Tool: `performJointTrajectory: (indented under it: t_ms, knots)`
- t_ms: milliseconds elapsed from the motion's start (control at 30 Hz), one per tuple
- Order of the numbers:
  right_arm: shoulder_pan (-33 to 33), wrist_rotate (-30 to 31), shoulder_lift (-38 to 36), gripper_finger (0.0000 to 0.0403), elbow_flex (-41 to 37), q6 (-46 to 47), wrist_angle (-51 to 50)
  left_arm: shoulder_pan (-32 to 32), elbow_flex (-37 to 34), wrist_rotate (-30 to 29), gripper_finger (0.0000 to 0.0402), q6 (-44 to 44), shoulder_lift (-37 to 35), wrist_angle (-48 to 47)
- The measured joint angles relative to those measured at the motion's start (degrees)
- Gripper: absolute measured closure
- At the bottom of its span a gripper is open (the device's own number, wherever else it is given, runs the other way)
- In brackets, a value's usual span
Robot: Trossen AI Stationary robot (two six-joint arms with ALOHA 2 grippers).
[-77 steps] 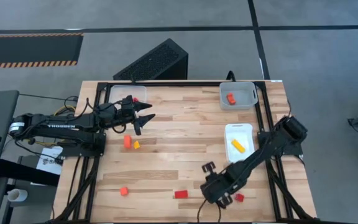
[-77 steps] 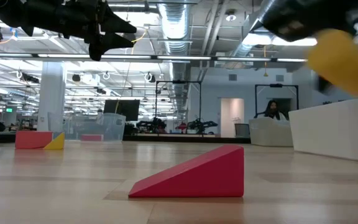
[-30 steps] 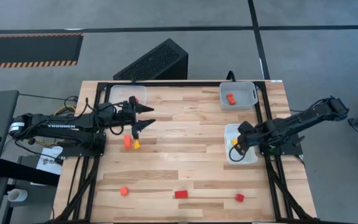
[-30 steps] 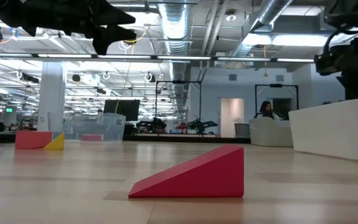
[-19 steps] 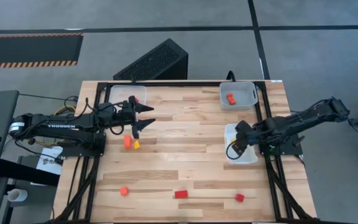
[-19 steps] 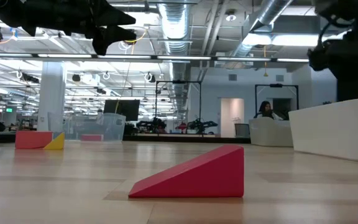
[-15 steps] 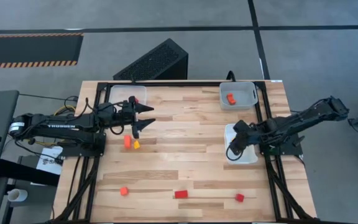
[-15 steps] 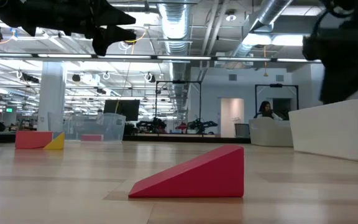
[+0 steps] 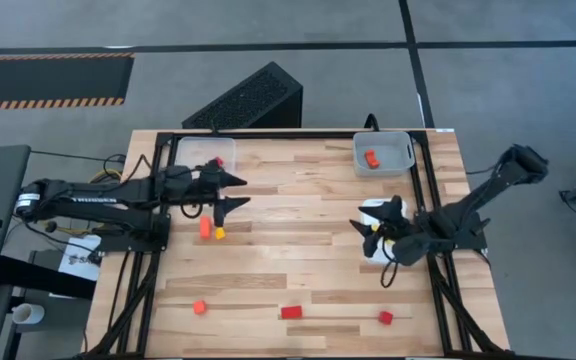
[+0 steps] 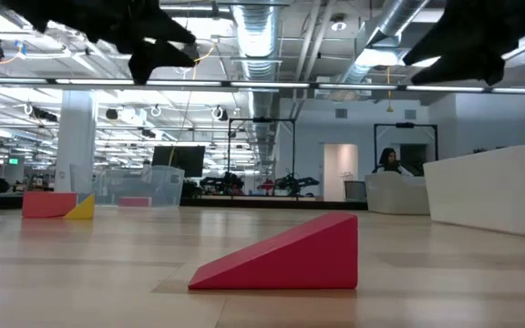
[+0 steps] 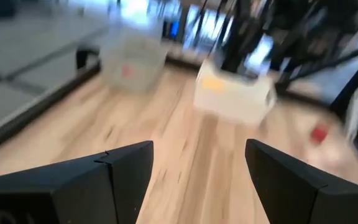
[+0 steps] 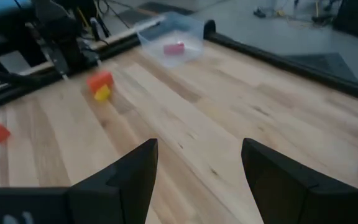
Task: Sort & place blocks by color
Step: Put the top orange block into the gray bin
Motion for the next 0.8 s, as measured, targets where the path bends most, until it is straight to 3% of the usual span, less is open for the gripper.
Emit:
performJointTrajectory:
  t_ms: [167, 300, 567, 800]
  knots:
    - [2.83, 2.77, 0.45, 0.0150, 0.01, -2.13, 3.20, -1.15, 8.39, -3.83, 0.0159, 1.06, 3.28, -22.27]
    - [4.22, 3.35, 1.03, 0.0150, 0.01, -2.27, 4.14, -2.10, 8.72, -4.04, 0.0159, 0.28, 6.37, -33.31]
    - [5.29, 3.08, 2.66, 0.0150, -0.01, -2.27, 5.55, -4.94, -2.12, -3.51, 0.0159, -7.91, 8.78, -31.95]
    - [5.25, 2.33, 2.39, 0.0150, -0.01, -2.22, 5.73, -6.86, -3.17, -2.73, 0.0159, -10.53, 8.72, -34.65]
